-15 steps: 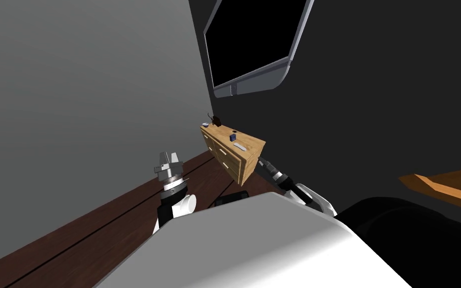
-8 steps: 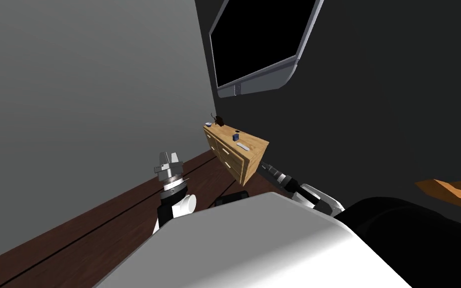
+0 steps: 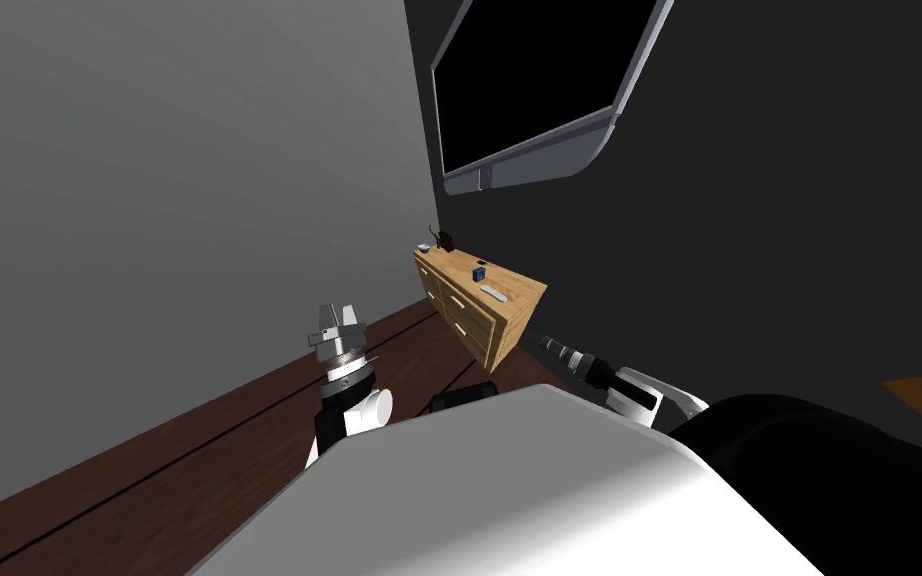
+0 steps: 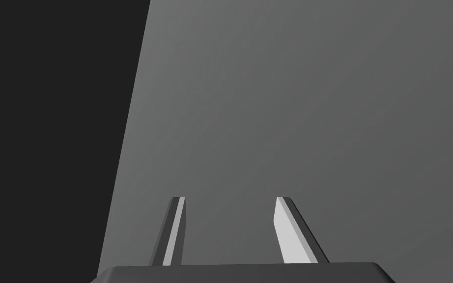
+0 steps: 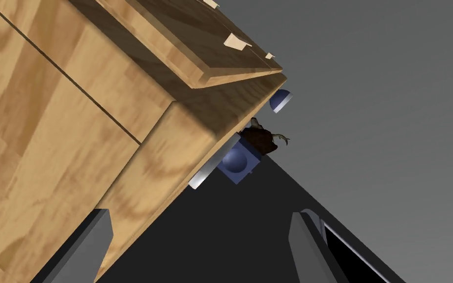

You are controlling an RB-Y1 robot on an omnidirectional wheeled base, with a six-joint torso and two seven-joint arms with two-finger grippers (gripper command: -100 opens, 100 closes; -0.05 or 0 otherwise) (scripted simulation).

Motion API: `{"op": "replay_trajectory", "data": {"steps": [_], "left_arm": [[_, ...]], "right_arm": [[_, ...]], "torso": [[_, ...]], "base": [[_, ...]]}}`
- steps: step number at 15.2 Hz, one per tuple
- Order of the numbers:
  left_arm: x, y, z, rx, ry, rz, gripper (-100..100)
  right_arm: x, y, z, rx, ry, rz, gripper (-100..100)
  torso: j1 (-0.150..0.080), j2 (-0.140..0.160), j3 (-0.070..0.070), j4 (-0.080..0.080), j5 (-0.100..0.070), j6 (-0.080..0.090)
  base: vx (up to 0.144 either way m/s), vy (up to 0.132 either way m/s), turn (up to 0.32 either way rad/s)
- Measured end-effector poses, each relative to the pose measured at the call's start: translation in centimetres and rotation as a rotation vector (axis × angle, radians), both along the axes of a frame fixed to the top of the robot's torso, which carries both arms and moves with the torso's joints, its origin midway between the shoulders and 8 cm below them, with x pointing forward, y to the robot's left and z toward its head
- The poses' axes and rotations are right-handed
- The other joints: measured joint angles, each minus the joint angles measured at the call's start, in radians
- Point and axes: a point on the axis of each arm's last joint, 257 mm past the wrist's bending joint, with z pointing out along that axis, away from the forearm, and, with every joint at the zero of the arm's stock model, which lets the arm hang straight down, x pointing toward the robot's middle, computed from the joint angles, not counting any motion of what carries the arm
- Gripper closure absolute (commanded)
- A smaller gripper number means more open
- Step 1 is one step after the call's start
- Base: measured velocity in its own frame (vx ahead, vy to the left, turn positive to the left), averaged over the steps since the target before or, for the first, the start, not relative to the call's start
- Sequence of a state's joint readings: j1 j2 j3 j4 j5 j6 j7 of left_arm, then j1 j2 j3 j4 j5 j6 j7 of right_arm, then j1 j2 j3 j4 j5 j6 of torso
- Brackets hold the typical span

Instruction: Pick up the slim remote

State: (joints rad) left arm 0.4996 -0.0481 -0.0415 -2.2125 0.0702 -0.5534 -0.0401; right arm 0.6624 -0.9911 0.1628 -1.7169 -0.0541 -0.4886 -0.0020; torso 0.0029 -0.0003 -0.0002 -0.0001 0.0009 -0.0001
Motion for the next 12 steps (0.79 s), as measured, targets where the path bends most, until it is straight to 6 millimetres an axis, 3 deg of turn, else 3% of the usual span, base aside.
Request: {"op": "replay_trajectory", "data": {"steps": [12], "left_arm": [[0.0, 0.0, 0.0, 0.000, 0.000, 0.000, 0]], "right_arm": [[-4.4, -8.2, -3.6, -0.267, 0.199, 0.090, -100]], "torso": [[0.000, -0.002, -0.001, 0.000, 0.000, 0.000]], "base": [[0.023, 0.051, 0.085]]}}
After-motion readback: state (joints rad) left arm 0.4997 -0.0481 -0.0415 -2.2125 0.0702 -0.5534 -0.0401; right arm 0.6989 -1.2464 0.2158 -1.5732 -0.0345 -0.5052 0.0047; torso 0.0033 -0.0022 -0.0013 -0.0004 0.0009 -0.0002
